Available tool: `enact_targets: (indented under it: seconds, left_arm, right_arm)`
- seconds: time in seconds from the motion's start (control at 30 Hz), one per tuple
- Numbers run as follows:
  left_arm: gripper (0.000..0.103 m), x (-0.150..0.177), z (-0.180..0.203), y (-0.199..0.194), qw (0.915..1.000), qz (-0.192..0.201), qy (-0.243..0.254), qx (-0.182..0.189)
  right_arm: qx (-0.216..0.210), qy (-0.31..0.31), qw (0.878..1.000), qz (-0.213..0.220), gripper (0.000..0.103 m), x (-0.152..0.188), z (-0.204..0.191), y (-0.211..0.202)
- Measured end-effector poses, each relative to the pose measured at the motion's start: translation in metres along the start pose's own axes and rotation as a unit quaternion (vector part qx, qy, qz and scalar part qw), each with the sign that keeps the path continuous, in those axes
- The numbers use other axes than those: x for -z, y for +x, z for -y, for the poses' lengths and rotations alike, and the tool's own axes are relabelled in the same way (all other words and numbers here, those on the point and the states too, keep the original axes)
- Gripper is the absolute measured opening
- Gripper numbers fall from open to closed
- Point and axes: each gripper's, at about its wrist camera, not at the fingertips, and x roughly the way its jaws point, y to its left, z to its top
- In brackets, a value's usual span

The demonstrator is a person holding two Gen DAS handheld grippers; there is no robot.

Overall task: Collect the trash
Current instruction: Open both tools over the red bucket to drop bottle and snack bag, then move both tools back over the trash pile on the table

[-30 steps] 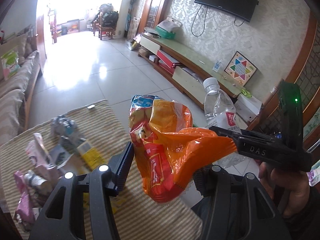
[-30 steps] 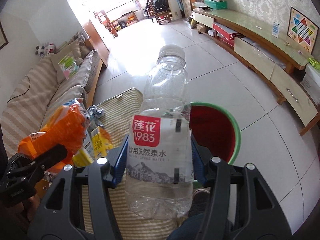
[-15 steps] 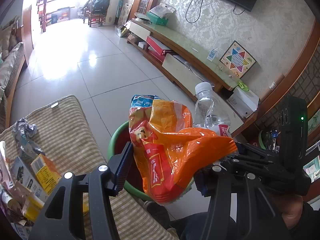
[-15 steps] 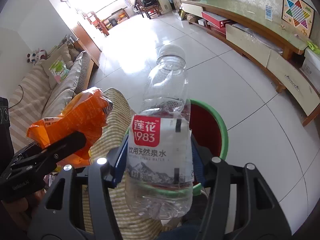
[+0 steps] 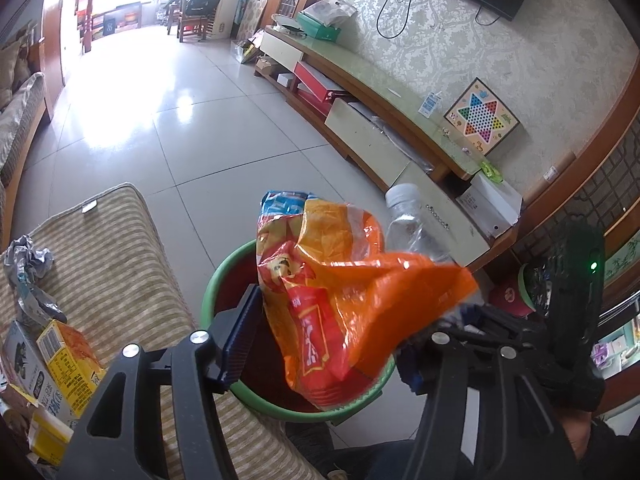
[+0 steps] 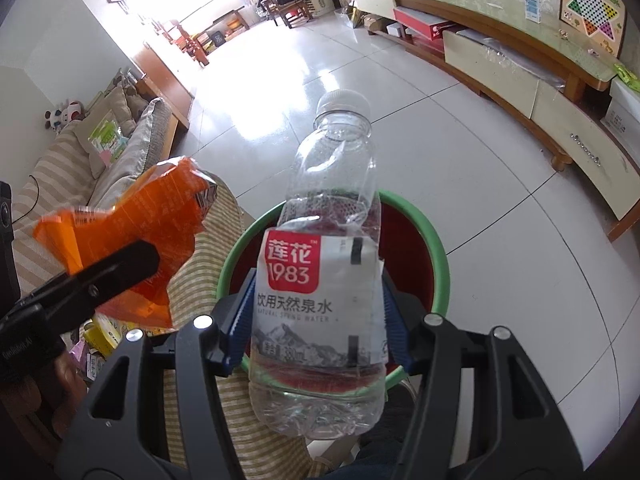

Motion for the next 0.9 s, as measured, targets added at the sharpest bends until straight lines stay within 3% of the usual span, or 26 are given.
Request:
enact_targets:
  seconds: [0.07, 0.13, 0.33, 0.4, 0.7, 0.83, 0.9]
  left_arm:
    - [0.072, -0.004, -0.001, -0.001, 0.9999, 0.007, -0.007, 0.009]
    - [0.082, -0.006, -0.001, -0.006, 0.9997, 0.018, -0.015, 0.012]
    - [0.088, -0.012, 0.000, -0.025, 0.9982, 0.046, -0.028, 0.025]
    - [0.095, -0.013, -0.002, -0.033, 0.9978, 0.053, -0.034, 0.019]
    - [0.095, -0.008, -0.012, -0.082, 0.9962, 0.065, -0.036, -0.045]
    - [0.095, 0.003, -0.023, -0.112, 0.9971, 0.062, -0.042, -0.015]
    - [0.095, 0.013, -0.031, -0.131, 0.9960, 0.071, -0.051, -0.017]
  right_arm:
    - [0.008, -0.002, 1.000, -0.003, 0.057, -0.001, -0.004, 0.003]
    - [0.014, -0.004, 1.000, -0.010, 0.077, 0.000, -0.005, 0.006]
    - [0.025, -0.012, 1.000, 0.000, 0.095, 0.000, -0.012, -0.001]
    - [0.035, -0.020, 0.999, 0.007, 0.097, 0.000, -0.015, -0.006]
    - [0.089, -0.072, 0.993, 0.039, 0.098, 0.003, -0.054, -0.037]
    - [0.088, -0.086, 0.992, 0.039, 0.098, 0.008, -0.077, -0.050]
    - [0.088, -0.093, 0.991, 0.046, 0.098, 0.013, -0.089, -0.057]
